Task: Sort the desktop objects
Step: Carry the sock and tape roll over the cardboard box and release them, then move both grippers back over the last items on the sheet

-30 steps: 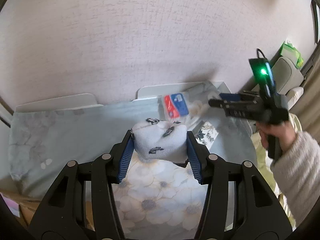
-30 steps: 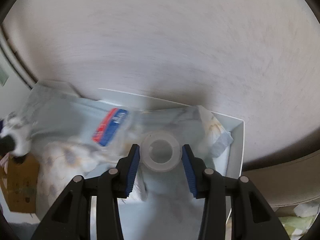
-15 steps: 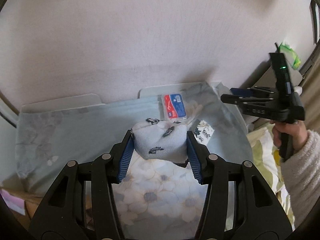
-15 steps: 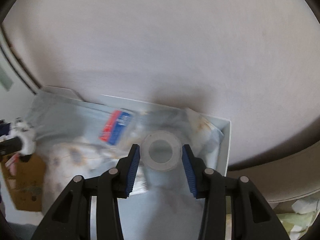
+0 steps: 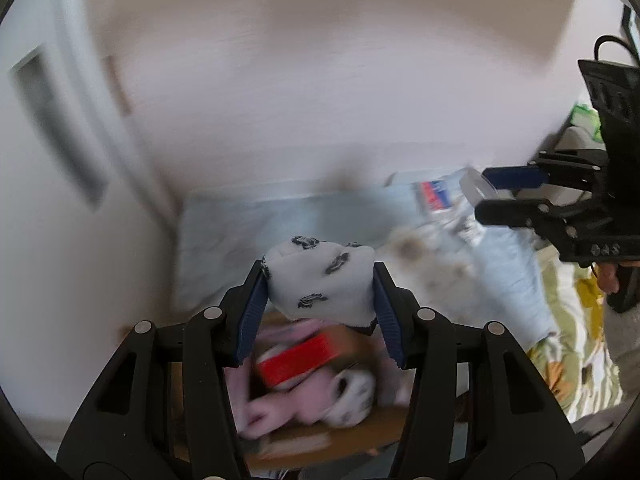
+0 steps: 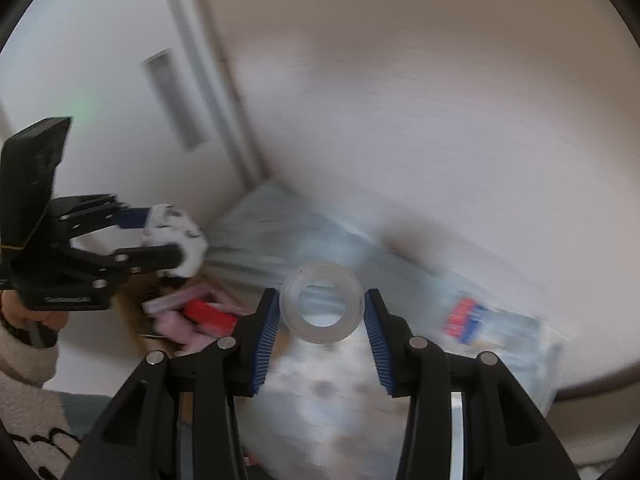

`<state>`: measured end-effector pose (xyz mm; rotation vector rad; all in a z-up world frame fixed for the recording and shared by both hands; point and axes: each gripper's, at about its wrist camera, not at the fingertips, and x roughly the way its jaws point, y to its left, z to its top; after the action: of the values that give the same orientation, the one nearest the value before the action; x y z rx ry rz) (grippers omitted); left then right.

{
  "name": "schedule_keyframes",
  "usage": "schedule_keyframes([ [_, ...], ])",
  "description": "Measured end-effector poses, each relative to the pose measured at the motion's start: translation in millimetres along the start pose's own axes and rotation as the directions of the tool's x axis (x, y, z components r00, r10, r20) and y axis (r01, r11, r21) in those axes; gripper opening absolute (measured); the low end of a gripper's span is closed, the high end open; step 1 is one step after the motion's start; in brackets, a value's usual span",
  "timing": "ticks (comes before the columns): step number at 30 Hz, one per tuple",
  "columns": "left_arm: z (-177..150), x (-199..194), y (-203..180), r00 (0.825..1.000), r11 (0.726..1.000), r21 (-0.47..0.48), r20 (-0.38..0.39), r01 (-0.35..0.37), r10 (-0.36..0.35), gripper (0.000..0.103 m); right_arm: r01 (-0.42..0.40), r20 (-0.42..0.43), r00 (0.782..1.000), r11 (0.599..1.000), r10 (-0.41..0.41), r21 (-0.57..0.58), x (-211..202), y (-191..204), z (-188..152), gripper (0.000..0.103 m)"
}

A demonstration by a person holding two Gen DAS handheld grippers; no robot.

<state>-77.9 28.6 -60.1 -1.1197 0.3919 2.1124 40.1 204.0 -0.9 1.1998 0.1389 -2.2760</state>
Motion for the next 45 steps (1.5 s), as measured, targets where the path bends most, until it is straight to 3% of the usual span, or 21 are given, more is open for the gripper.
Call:
schedule_keyframes([
  [6,-48,-8,48,0.998,0.997,-0.059,-0.041,-0.058,0.055,0.048,-0.071,-0.073,0.995,0.993,0.064,-0.092,54,78,-3,0.040],
  [9,-72,2,69,0.995,0.993,-0.105,-0.084,-0.058,0.049,0.048,-0.074,-0.136,0.989,0.990,0.058,-0.119,87,107,-15,0.040],
  [14,-104,20,89,0.990,0.989,-0.138,-0.136,-0.052,0.034,0.048,-0.085,-0.222,0.973,0.989,0.057,-0.119,125,135,-32,0.040],
  [19,-116,27,99,0.989,0.991,-0.126,-0.148,-0.040,0.021,0.049,-0.081,-0.232,0.971,0.993,0.059,-0.086,134,141,-32,0.040],
  [20,-116,28,100,0.989,0.992,-0.121,-0.144,-0.033,0.016,0.050,-0.077,-0.224,0.973,0.994,0.057,-0.083,135,143,-31,0.040],
  [21,-115,26,101,0.991,0.993,-0.114,-0.136,-0.029,0.013,0.058,-0.075,-0.218,0.974,0.994,0.057,-0.079,135,143,-29,0.040],
  [22,-115,24,100,0.990,0.993,-0.111,-0.137,-0.031,0.015,0.072,-0.073,-0.221,0.974,0.995,0.055,-0.073,139,143,-29,0.050],
  [23,-114,23,100,0.989,0.993,-0.109,-0.146,-0.045,0.029,0.092,-0.062,-0.222,0.974,0.996,0.046,-0.068,144,145,-30,0.067],
  [25,-110,22,101,0.990,0.991,-0.116,-0.134,-0.062,0.046,0.103,-0.033,-0.217,0.976,0.998,0.021,-0.052,146,147,-33,0.089],
  [35,-101,18,107,0.992,0.987,-0.159,-0.123,-0.035,0.016,0.103,-0.015,-0.161,0.986,0.994,0.032,0.107,125,125,-43,0.089],
  [45,-69,14,68,0.997,0.996,-0.078,-0.072,0.037,-0.042,0.103,0.043,-0.074,0.997,0.983,-0.030,0.178,84,100,-53,0.089],
])
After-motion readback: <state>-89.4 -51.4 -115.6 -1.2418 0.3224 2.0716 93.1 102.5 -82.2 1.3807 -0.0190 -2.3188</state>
